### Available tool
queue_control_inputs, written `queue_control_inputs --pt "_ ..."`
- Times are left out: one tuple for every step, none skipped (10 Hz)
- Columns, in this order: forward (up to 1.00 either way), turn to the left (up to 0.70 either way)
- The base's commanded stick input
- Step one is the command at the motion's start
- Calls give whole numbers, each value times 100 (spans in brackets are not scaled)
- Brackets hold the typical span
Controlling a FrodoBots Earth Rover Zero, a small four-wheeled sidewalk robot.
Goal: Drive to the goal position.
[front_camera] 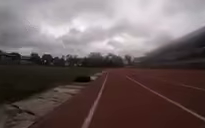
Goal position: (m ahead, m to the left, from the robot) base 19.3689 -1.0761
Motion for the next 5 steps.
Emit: queue_control_inputs --pt "70 0" --pt "70 0" --pt "70 -18" --pt "70 -35" --pt "70 -35"
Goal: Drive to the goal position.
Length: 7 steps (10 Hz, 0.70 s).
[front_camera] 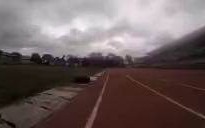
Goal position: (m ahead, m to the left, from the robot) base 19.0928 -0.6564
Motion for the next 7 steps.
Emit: queue_control_inputs --pt "70 -35" --pt "70 -35" --pt "70 -35" --pt "70 -35" --pt "70 -35" --pt "70 -35" --pt "70 -35"
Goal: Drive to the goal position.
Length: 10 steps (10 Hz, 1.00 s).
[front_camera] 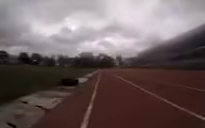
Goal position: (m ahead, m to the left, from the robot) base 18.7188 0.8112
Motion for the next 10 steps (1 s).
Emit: queue_control_inputs --pt "70 -35" --pt "70 -35" --pt "70 -35" --pt "70 -35" --pt "70 -24" --pt "70 -3" --pt "70 0" --pt "70 0" --pt "70 0" --pt "70 0"
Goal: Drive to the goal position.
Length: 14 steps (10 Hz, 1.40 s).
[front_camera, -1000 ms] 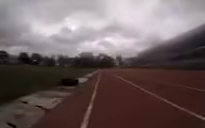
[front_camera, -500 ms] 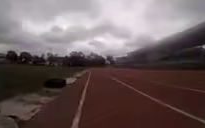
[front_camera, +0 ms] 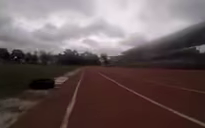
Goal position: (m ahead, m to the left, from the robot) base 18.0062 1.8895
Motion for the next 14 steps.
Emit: queue_control_inputs --pt "70 0" --pt "70 0" --pt "70 0" --pt "70 0" --pt "70 0" --pt "70 0" --pt "70 0" --pt "70 0" --pt "70 0" --pt "70 0" --pt "70 0" --pt "70 0" --pt "70 0" --pt "70 0"
